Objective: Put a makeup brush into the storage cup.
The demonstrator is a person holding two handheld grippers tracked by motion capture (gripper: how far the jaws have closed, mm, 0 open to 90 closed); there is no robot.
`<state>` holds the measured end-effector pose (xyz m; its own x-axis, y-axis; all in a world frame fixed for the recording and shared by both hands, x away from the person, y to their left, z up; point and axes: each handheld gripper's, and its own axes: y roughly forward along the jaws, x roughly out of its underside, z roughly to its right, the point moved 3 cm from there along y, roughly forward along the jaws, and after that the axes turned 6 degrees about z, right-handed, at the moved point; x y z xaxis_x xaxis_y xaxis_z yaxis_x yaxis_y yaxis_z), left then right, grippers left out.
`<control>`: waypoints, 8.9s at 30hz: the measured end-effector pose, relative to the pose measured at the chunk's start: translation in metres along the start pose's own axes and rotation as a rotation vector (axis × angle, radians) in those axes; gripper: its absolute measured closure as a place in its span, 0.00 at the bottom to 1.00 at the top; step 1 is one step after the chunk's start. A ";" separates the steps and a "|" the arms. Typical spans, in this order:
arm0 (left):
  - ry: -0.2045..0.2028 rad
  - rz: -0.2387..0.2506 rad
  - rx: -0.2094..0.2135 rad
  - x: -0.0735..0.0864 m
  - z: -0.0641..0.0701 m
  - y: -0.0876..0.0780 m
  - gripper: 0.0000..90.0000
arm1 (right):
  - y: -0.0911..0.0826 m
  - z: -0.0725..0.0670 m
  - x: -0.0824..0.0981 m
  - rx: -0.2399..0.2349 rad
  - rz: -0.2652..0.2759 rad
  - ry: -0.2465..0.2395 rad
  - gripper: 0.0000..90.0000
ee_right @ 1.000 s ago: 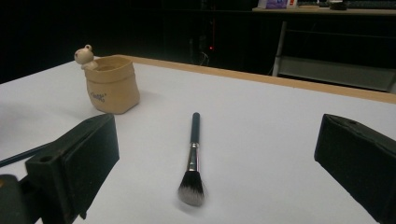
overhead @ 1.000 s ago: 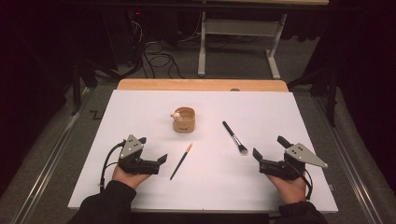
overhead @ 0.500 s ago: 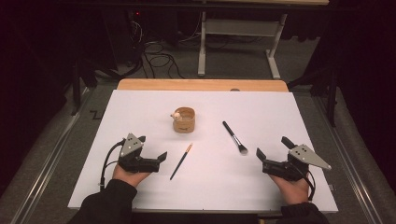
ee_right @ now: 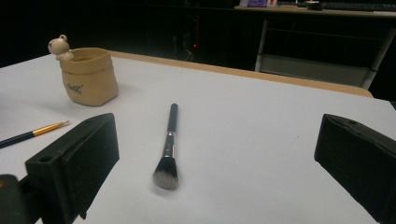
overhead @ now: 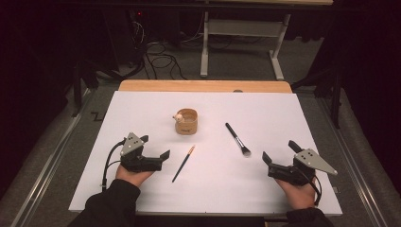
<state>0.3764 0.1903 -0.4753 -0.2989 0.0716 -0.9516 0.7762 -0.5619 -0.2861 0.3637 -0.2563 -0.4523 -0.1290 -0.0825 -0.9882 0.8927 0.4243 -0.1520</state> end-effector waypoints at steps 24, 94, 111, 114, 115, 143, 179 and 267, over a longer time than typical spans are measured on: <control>0.027 -0.040 -0.145 -0.007 -0.032 -0.025 0.00 | 0.012 -0.004 0.000 -0.001 -0.027 -0.033 0.01; -0.153 -0.573 -0.165 0.021 -0.053 -0.026 0.04 | 0.007 0.000 0.007 -0.014 -0.090 -0.081 0.01; -0.118 -0.756 -0.149 0.008 -0.046 -0.020 0.06 | 0.011 -0.001 0.008 -0.025 -0.098 -0.066 0.01; -0.132 -0.770 -0.144 0.006 -0.047 -0.021 0.07 | 0.012 -0.001 0.008 -0.027 -0.098 -0.065 0.01; -0.142 -0.777 -0.143 0.005 -0.047 -0.022 0.08 | 0.012 -0.001 0.008 -0.027 -0.098 -0.066 0.01; -0.150 -0.926 -0.080 -0.010 -0.021 -0.006 0.21 | 0.011 -0.002 0.008 -0.037 -0.096 -0.069 0.02; -0.012 -0.885 0.076 -0.018 0.062 0.049 0.50 | 0.010 0.000 0.007 -0.035 -0.086 -0.063 0.02; 0.068 -0.902 0.078 0.000 0.059 0.062 0.94 | 0.011 0.000 0.007 -0.036 -0.090 -0.057 0.03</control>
<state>0.3913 0.1069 -0.4863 -0.7399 0.5585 -0.3751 0.2225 -0.3230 -0.9199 0.3729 -0.2522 -0.4612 -0.1823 -0.1726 -0.9680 0.8625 0.4447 -0.2417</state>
